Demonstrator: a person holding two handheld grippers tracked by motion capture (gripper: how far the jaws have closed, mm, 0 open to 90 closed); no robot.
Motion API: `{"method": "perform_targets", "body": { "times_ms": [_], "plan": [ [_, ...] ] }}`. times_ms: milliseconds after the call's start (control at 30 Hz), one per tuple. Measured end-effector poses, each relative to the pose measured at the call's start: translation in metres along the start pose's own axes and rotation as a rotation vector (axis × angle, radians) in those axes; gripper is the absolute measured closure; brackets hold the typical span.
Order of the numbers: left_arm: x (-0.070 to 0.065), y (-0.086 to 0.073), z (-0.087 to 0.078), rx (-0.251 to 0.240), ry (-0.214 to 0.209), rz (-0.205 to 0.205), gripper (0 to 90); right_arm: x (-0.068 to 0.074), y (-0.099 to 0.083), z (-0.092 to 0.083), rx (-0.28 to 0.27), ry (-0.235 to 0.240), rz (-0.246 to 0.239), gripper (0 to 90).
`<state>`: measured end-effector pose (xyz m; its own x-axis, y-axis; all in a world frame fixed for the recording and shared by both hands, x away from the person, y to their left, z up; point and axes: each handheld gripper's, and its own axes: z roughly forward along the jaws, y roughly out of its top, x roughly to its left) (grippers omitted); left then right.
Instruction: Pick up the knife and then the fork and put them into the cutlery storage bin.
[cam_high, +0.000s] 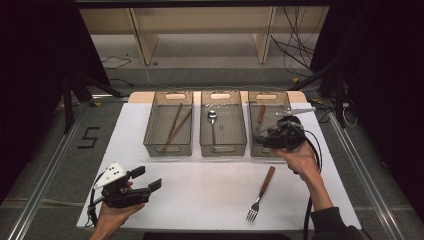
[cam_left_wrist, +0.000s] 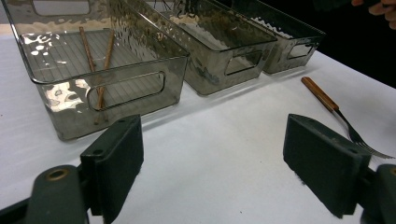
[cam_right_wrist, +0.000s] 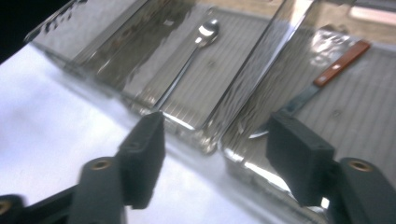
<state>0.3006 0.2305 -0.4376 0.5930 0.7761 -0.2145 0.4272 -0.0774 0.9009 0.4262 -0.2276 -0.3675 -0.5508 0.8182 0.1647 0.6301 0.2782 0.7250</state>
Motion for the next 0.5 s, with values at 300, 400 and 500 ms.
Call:
{"method": "perform_targets", "body": {
  "times_ms": [300,400,500],
  "plan": [
    [0.0,0.0,0.0,-0.003,0.001,0.002,19.8,0.007,-0.036,0.008,0.054,0.045,-0.033,61.8],
    [0.0,0.0,0.0,-0.004,0.001,0.002,19.8,0.005,-0.047,0.015,0.082,0.044,-0.037,68.9],
    [0.0,0.0,0.0,-0.004,0.001,0.003,19.9,0.004,-0.056,0.023,0.117,0.026,-0.052,75.0]
  ]
}}
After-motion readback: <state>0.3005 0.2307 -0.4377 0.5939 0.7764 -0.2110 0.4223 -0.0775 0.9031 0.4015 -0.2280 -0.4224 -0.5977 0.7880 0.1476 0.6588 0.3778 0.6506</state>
